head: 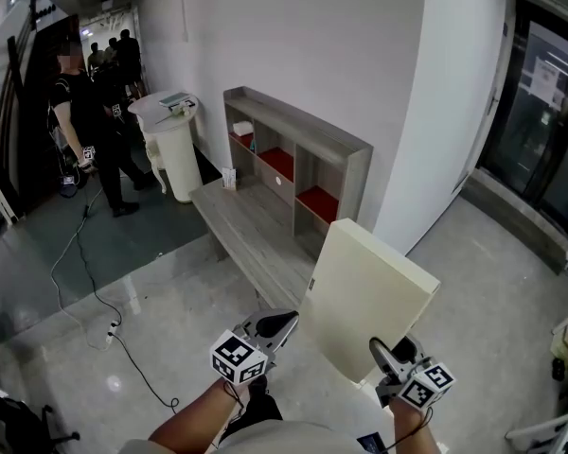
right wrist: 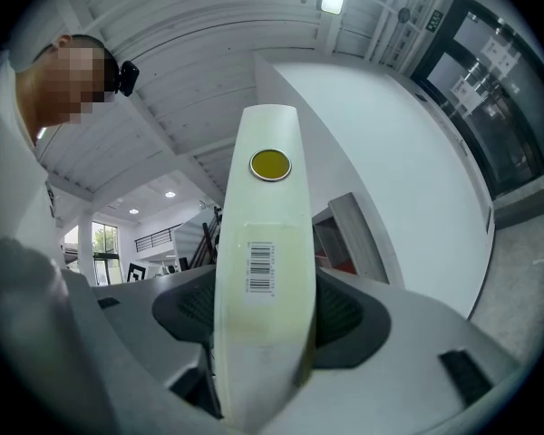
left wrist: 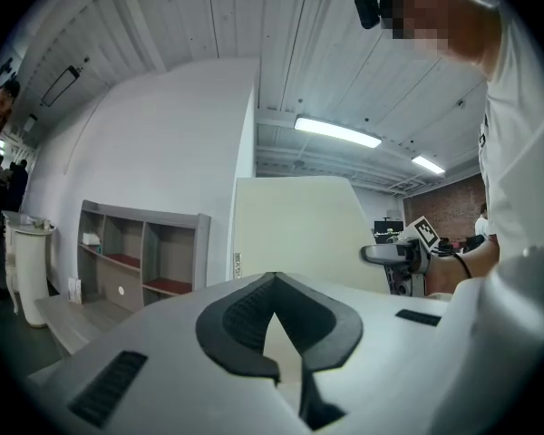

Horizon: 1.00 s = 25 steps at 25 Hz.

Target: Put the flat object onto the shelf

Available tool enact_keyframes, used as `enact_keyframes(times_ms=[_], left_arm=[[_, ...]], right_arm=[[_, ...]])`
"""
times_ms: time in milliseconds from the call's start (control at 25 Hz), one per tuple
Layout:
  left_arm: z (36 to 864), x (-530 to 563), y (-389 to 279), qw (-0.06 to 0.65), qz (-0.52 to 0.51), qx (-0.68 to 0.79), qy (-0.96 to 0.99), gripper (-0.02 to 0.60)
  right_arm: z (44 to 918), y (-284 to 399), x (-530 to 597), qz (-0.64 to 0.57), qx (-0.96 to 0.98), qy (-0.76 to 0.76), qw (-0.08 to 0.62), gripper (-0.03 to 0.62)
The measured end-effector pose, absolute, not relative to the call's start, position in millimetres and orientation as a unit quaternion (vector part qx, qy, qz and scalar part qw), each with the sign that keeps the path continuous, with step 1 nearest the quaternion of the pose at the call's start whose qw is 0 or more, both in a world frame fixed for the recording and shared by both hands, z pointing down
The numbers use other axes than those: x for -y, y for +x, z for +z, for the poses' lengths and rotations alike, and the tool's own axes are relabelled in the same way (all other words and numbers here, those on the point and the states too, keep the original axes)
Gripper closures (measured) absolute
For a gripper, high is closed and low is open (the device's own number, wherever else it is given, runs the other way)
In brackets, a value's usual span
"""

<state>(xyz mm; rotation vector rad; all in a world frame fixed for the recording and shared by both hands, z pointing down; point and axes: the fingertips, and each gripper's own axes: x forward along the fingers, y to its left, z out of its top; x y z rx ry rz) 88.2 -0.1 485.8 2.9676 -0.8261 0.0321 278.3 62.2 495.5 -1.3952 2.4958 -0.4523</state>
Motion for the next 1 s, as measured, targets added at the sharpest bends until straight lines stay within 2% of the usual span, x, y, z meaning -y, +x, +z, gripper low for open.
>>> enact_keyframes(times_ms=[360,1000], left_arm=[[484.3,77.7,70.1,0.027,0.002,0.249,0.968,0.566],[479.9,245.3,-19.8,0.024,0.008,0.21,0.977,0.566]], right_arm=[[493.3,251.4,9.1,-0.153,-0.851,-0.489,0.119,0.307],[478.4,155.9,176.4,-0.137,-0.836,-0.516,0.128,0.307]])
